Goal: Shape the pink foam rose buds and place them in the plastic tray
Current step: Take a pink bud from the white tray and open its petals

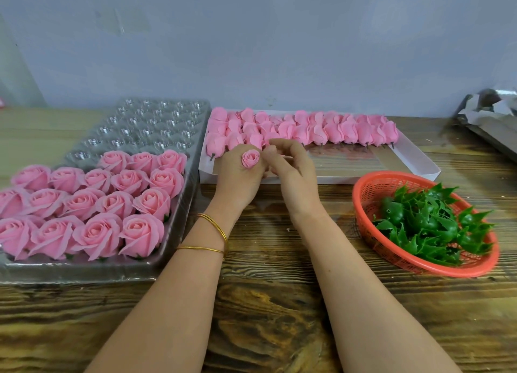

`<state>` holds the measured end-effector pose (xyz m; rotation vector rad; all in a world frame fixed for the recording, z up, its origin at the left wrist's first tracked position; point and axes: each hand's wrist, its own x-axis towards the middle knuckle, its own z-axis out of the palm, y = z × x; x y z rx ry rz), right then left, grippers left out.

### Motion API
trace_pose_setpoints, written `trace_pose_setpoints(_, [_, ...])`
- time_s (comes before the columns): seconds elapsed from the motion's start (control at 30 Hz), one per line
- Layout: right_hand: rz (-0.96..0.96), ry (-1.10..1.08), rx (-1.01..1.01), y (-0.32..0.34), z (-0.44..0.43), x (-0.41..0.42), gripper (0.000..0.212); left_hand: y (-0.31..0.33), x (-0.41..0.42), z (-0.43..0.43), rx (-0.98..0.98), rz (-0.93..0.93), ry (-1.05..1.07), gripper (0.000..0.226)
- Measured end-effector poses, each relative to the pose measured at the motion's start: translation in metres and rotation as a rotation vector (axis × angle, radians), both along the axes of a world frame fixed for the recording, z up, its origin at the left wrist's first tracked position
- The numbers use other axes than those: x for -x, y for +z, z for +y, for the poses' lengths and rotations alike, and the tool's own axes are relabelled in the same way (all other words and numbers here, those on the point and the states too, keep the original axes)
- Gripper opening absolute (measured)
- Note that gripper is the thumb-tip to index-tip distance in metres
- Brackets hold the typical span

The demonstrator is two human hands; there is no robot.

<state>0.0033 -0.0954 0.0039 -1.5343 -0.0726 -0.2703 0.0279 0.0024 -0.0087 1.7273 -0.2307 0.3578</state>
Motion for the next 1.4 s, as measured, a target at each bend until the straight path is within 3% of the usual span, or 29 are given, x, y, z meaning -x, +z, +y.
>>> trace_pose_setpoints(0.13, [0.016, -0.040, 0.123, -0.0016, 0.0009, -0.0009, 0.032, 0.0002, 0.0043, -0.0043, -0.009, 0.016, -0.019, 0.023])
trace_pose_setpoints(0.43, [0.022, -0.034, 0.113, 0.0016, 0.0019, 0.0002, 0.029, -0.0025, 0.0041, -0.0063, -0.010, 0.005, -0.021, 0.037])
trace_pose_setpoints(0.73, [-0.006, -0.014, 0.122, 0.0007, 0.0009, 0.0000, 0.031, -0.0001, 0.0077, -0.0067, -0.014, -0.001, -0.019, 0.027])
trace_pose_setpoints(0.83, [-0.022, -0.034, 0.146, -0.0011, 0.0021, -0.0008, 0.024, 0.0010, 0.0081, -0.0071, 0.009, 0.010, -0.002, 0.029])
trace_pose_setpoints(0.93, [-0.037, -0.011, 0.069, 0.0015, 0.0031, 0.0011, 0.003, 0.0028, 0.0060, -0.0058, -0.001, 0.017, 0.023, 0.032])
trace_pose_setpoints(1.07, [0.040, 0.034, -0.113, 0.0016, 0.0020, 0.0001, 0.013, 0.0039, 0.0061, -0.0055, 0.048, 0.013, 0.047, 0.038])
trace_pose_setpoints(1.23, [-0.049, 0.007, 0.034, -0.0017, 0.0007, 0.0000, 0.023, 0.0041, 0.0038, -0.0052, 0.131, 0.014, 0.060, 0.043])
trace_pose_setpoints(1.4, [-0.053, 0.123, 0.172, -0.0051, 0.0013, -0.0011, 0.036, 0.0053, 0.0018, -0.0059, 0.358, 0.129, 0.017, 0.031])
